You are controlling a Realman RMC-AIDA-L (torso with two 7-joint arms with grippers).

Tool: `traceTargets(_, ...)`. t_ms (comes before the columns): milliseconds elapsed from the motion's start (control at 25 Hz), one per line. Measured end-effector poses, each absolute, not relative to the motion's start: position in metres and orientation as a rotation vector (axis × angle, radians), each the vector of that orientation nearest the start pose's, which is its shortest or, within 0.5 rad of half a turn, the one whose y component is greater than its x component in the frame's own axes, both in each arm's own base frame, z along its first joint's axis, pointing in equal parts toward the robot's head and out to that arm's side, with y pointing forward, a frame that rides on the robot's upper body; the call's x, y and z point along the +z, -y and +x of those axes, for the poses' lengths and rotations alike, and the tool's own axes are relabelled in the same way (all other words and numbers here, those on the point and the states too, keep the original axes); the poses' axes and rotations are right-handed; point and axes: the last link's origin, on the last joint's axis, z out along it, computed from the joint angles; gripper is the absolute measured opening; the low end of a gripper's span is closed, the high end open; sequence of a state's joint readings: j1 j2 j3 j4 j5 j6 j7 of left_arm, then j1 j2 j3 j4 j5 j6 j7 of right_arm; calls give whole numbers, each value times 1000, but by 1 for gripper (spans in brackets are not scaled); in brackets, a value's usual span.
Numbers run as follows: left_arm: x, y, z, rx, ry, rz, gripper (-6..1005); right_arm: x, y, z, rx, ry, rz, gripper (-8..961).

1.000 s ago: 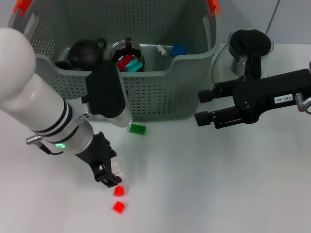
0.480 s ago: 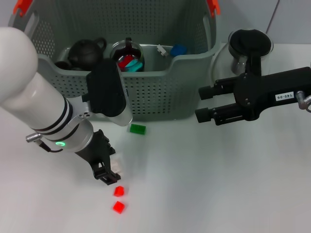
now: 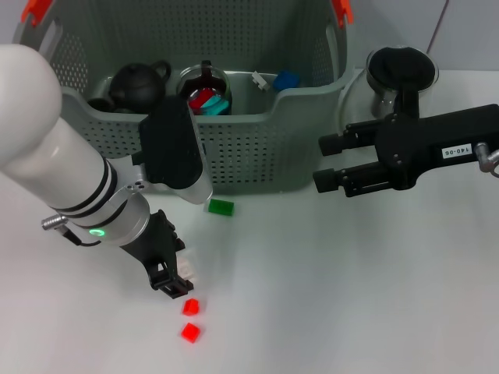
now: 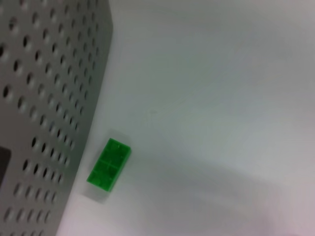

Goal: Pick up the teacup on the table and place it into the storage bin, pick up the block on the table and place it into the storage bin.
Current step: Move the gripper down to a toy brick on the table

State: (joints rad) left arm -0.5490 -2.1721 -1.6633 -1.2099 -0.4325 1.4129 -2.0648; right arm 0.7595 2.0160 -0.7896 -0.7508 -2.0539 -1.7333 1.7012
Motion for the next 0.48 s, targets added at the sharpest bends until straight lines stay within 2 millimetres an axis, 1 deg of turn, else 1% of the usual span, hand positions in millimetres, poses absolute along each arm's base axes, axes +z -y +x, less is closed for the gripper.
traceTargets(160, -56, -336, -210, 723, 305, -2828, 668, 21, -367, 175, 604, -576, -3040, 774)
traceTargets(480, -57, -335, -209, 725, 306, -2829, 620, 20, -367, 176, 605, -570, -3038, 774)
